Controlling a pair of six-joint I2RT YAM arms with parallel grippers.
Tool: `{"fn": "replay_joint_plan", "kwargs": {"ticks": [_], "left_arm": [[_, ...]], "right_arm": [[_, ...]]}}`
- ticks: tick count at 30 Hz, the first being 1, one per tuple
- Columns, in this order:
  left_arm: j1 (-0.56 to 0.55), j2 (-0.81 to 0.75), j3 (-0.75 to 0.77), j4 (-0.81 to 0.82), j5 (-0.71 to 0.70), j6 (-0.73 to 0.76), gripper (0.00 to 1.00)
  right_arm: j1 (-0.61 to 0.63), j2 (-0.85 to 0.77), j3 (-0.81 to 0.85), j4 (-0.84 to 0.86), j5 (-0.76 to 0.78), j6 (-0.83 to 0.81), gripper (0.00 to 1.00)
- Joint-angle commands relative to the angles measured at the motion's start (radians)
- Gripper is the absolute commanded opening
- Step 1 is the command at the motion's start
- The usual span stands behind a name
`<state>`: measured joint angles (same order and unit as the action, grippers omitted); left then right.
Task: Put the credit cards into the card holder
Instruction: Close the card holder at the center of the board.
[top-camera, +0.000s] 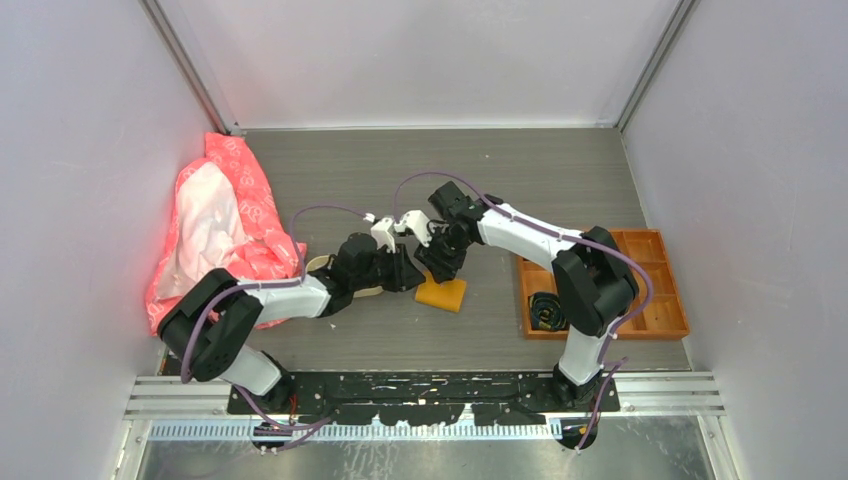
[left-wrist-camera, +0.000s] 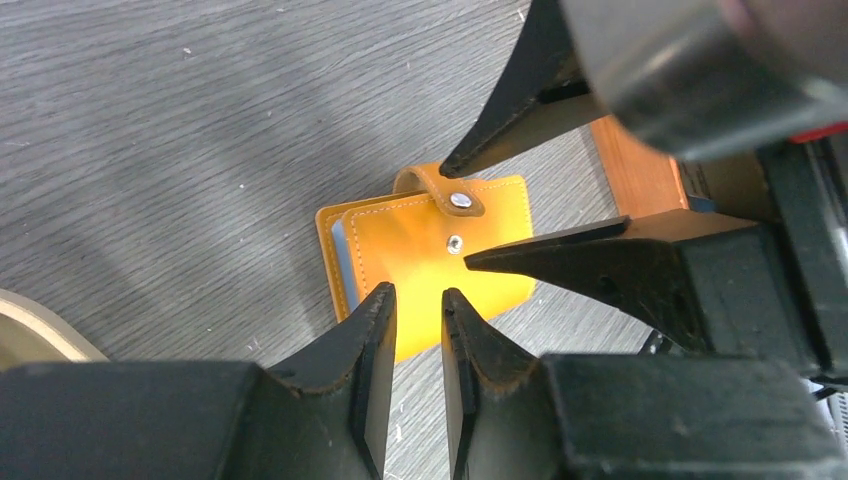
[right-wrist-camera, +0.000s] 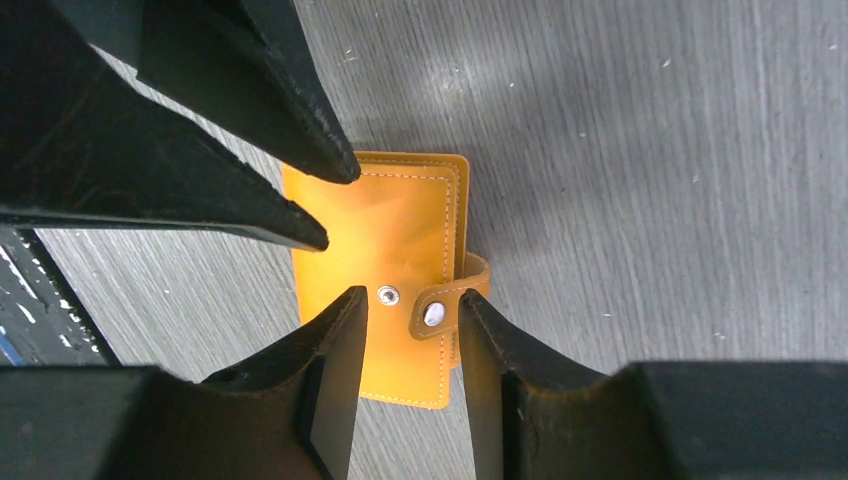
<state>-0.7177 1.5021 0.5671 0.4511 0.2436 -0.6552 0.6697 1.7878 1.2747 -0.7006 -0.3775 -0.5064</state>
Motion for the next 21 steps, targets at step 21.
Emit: {"fn": "replay_joint_plan", "kwargs": {"ticks": [21], "left_arm": [[0.044,-0.029,-0.041,0.127,0.075,-0.122,0.26]], "right_arm": [[-0.006,-0.061,-0.043,0.080,0.028,-0.129,0.44]]}}
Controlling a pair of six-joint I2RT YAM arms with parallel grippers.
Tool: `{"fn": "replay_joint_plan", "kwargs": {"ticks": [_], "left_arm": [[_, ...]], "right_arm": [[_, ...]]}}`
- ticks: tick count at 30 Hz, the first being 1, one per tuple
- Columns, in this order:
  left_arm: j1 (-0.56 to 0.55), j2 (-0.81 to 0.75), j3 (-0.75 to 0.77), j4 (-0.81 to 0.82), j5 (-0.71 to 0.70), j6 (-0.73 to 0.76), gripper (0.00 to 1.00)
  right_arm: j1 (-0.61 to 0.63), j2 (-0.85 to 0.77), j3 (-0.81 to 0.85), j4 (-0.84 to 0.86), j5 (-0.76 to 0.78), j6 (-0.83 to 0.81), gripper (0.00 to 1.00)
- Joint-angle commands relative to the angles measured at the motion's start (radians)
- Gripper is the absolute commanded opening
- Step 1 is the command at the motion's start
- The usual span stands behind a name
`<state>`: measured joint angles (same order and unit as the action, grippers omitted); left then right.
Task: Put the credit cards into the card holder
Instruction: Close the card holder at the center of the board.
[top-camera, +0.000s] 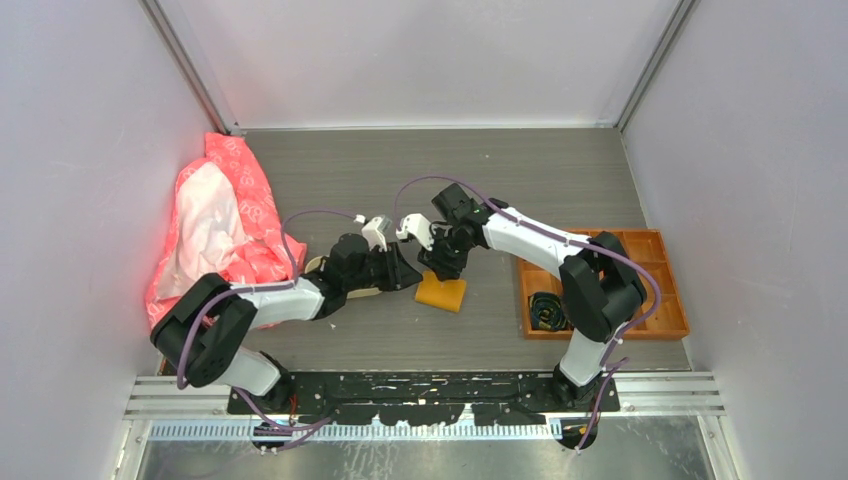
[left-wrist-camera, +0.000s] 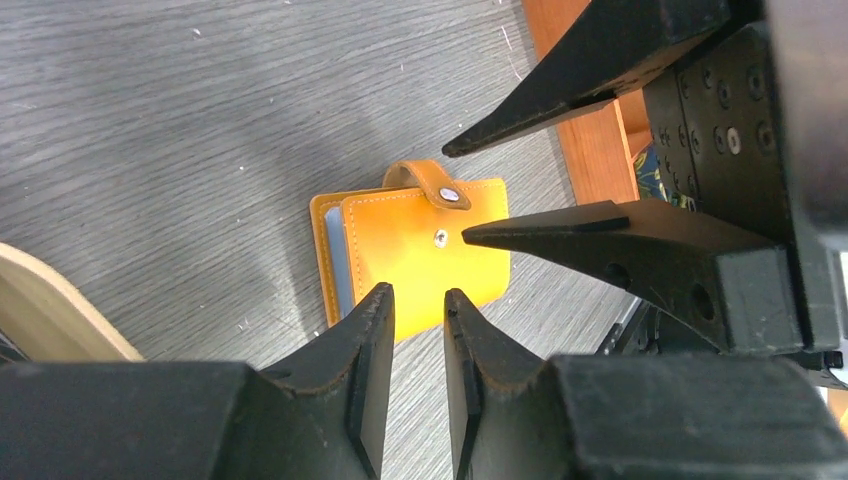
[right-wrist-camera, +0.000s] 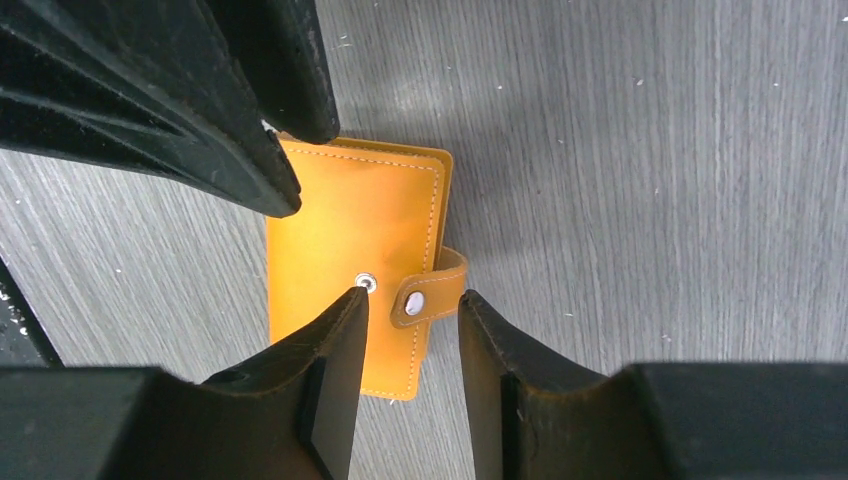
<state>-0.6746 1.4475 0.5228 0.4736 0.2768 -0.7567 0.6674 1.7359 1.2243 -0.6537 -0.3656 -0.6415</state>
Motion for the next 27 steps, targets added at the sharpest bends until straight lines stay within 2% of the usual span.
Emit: {"fn": "replay_joint_plan", "kwargs": {"ticks": [1,5,14,27], "left_arm": [[0.000,0.032,0.004,0.112,0.044,-0.024,0.26],[0.000,0.045,0.008,0.120,0.051,-0.027,0.25],[0.002,0.075,0.004,0.145,0.028,-0.043,0.25],[0.002,0.143,0.016,0.216,0.083,-0.079,0.24]], "right_arm": [[-0.003,-0.006,0.009,0.032,0.015,0.006,0.43],[-0.004,0.012,0.023,0.010,0.019,0.000,0.37],[-0.003,0.024,0.026,-0.017,-0.005,-0.014,0.35],[-0.003,0.027,0.033,-0.015,0.004,0.001,0.03]]}}
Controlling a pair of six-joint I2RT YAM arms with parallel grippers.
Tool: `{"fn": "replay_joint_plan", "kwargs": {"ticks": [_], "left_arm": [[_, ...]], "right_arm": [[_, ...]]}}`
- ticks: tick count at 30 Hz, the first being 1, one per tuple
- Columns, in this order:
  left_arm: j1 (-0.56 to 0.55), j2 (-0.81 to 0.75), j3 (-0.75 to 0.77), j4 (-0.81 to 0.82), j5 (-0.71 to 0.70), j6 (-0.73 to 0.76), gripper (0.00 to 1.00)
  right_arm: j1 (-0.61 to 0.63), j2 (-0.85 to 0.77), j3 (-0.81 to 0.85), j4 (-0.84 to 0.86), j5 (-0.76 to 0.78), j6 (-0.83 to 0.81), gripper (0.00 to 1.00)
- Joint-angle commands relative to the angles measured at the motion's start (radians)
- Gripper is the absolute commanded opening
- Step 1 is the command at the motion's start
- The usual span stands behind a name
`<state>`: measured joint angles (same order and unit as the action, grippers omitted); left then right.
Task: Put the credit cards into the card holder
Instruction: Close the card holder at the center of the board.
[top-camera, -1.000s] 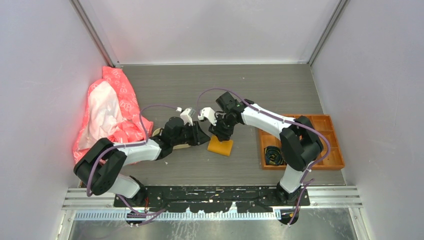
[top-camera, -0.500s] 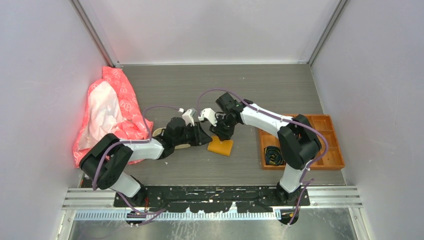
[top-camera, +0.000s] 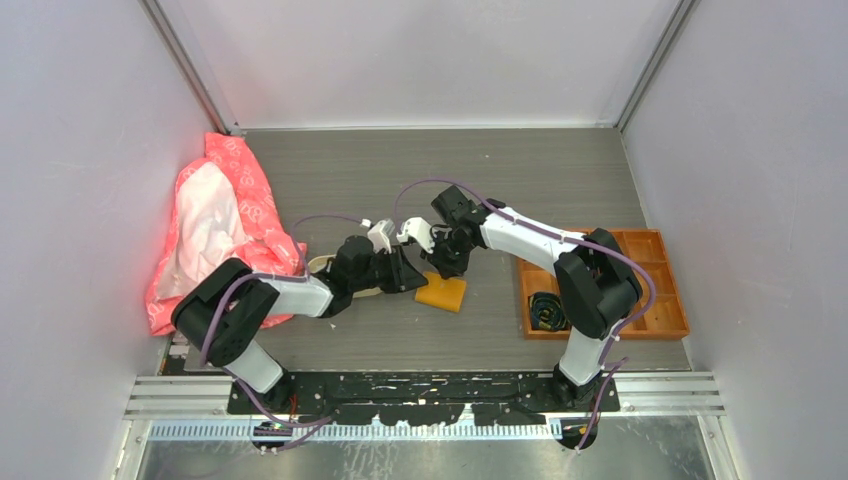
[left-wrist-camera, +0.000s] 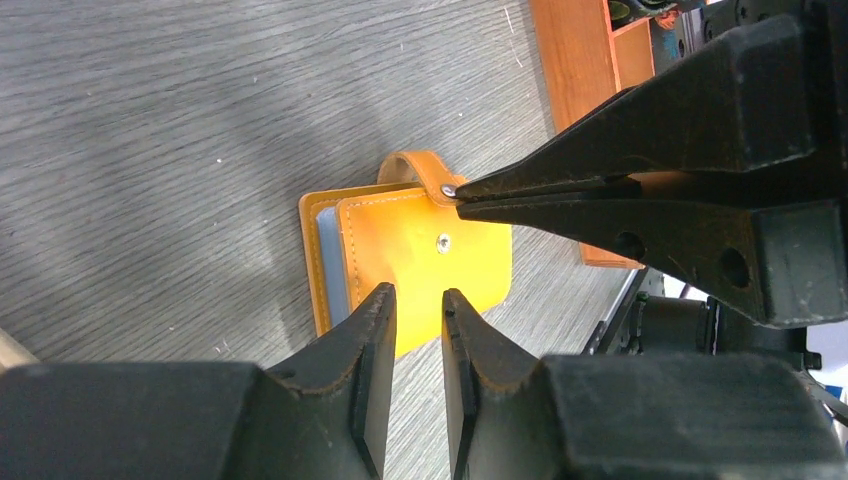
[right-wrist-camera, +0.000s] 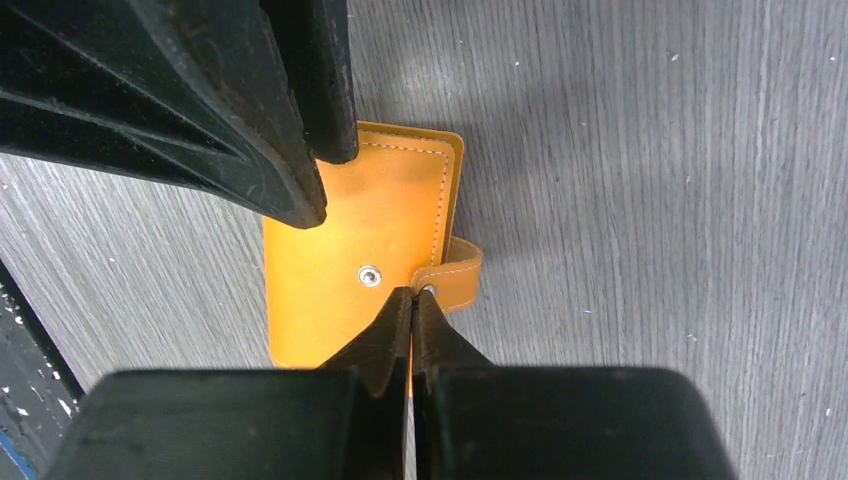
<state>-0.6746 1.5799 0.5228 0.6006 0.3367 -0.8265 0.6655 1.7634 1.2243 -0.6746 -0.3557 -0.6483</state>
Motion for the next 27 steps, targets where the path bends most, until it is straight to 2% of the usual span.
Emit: {"fn": "replay_joint_plan", "kwargs": {"ticks": [1,18,27], "left_arm": [[0.003,0.017,0.016,0.095,0.026,-0.013,0.24],[0.001,0.138,0.033,0.201,0.049,-0.086,0.25],[0.000,0.121,0.017,0.214,0.041,-0.091,0.23]], "right_arm": [[-0.003,-0.001,0.033,0.006,-0.005,0.010,0.01],[-0.054,-0.027,0.037,0.009,-0.110,0.075,0.01],[-0.081,-0.041,0.016,0.056,-0.112,0.126,0.01]]}}
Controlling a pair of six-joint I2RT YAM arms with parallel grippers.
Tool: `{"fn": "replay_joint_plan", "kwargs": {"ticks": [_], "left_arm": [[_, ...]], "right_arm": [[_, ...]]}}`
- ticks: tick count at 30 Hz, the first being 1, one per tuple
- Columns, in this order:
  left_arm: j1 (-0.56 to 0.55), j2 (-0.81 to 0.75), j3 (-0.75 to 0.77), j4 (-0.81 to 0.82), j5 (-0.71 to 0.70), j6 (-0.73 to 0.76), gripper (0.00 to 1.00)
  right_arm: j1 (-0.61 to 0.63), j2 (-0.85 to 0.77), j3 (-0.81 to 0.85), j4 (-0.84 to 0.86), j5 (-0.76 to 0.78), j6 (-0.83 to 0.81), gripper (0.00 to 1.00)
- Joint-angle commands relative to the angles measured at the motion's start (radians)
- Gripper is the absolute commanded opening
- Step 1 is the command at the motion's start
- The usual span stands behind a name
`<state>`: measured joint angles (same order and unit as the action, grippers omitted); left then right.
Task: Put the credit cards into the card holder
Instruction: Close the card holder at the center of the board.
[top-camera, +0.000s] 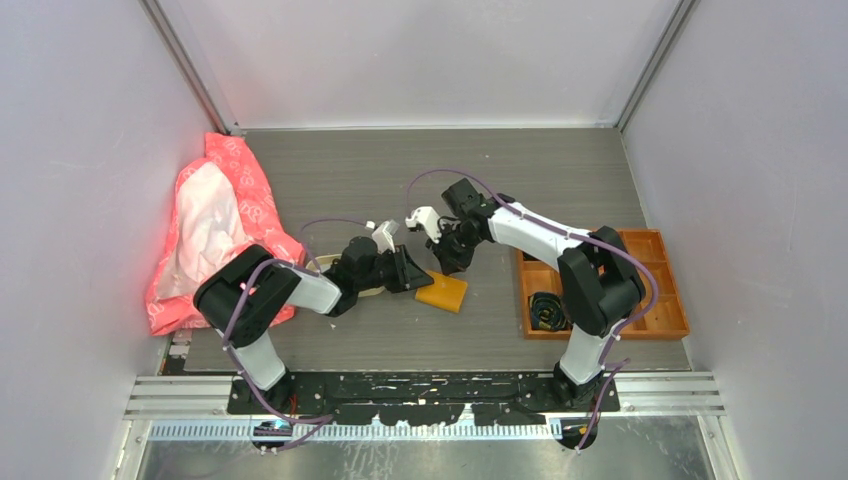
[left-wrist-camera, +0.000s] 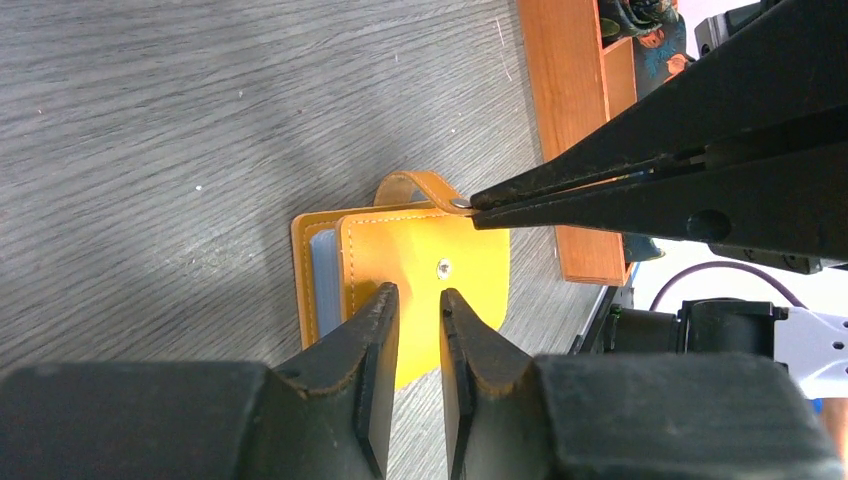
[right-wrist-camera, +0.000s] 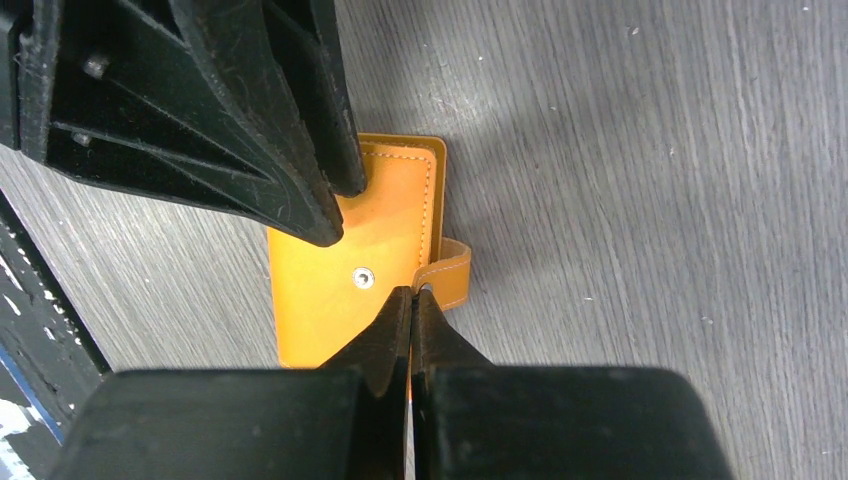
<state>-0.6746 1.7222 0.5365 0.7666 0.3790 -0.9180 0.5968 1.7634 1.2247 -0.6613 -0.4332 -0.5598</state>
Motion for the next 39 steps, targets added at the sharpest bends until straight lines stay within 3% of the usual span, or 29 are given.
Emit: {"fn": "replay_joint_plan", "kwargs": {"ticks": [1,10,39], "left_arm": [[0.000,-0.031,0.000,0.043,-0.003,0.003,0.22],[-0.017,-0.020,-0.007,0.086,0.016,-0.024,0.04],[-0.026,0.106,0.004,0.080,-0.049,-0.030,0.00]], "right_arm": [[-0.013,-0.042,0.013,0.045,-0.044,0.041,0.01],[-0.025,-0.042,-0.005,0.055,-0.081,0.069,0.01],[-0.039,-0.069,-0.077,0.057,-0.162,0.100,0.01]]}}
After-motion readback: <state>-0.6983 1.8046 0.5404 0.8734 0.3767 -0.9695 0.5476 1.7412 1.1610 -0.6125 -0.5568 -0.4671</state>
